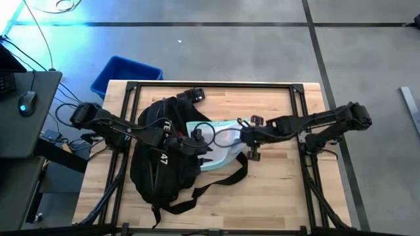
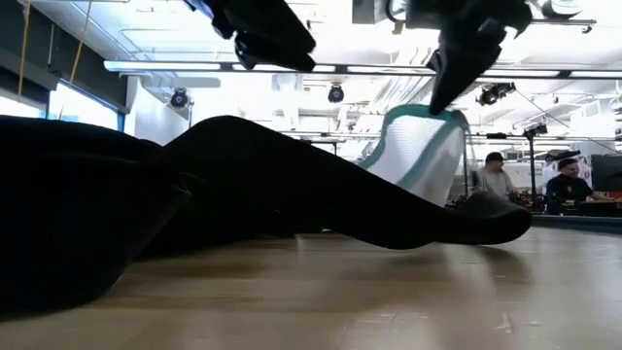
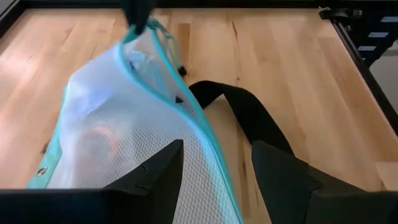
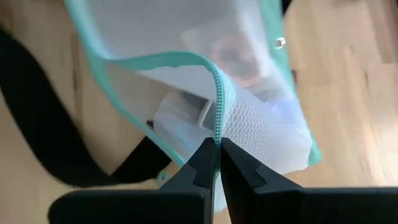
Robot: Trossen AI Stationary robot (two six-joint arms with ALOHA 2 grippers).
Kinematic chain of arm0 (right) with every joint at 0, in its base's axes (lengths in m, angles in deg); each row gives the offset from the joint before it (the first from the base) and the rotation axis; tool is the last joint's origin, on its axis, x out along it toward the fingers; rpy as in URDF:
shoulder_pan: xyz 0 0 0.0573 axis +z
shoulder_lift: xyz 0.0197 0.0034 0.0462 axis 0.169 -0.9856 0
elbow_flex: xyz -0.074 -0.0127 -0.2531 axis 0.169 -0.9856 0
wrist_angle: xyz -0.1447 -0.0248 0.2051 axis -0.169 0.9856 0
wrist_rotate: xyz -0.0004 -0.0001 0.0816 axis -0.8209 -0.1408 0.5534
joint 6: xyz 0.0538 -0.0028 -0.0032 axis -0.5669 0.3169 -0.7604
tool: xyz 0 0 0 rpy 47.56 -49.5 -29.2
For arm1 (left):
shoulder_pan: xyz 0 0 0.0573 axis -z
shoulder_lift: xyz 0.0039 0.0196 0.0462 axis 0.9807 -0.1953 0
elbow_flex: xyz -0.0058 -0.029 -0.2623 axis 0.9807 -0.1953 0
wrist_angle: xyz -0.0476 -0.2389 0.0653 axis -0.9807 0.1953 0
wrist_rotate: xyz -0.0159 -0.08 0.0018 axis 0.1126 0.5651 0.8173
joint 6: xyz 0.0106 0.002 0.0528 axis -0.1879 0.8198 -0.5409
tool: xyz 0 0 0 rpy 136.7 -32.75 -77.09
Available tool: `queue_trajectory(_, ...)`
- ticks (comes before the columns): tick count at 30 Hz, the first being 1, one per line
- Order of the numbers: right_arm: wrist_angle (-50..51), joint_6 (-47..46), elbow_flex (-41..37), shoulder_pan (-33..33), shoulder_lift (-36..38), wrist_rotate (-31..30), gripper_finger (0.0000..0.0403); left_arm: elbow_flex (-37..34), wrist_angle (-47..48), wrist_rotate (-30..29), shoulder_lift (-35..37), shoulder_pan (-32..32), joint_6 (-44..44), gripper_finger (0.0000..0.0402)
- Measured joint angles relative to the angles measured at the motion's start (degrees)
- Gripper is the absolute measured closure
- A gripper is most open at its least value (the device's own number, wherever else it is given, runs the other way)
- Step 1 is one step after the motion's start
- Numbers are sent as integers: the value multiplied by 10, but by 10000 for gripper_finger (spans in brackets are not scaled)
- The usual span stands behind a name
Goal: Unpack backpack
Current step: Remove the blue earphones from the transparent zip bag
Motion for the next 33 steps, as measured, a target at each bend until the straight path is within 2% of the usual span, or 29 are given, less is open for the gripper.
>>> queue_trajectory(6, -5, -5, 4, -23, 0, 0, 403, 0, -53, -68, -43, -2, 0, 231)
queue_trajectory(12, -14, -12, 4, -31, 0, 0, 403, 0, -202, -134, -85, -15, 16, 231)
queue_trajectory(17, -21, -11, 4, -31, 0, 1, 403, 0, -309, -96, -116, -40, 22, 231)
queue_trajectory(23, -27, -15, 4, -31, 0, 2, 403, 0, -336, -21, -142, -61, 55, 231)
queue_trajectory(28, -37, -25, 4, -31, 0, 10, 403, 0, -326, -57, -151, -65, 89, 232)
queue_trajectory(33, -52, -45, 4, -31, 0, 24, 403, 0, -318, -69, -151, -78, 98, 246)
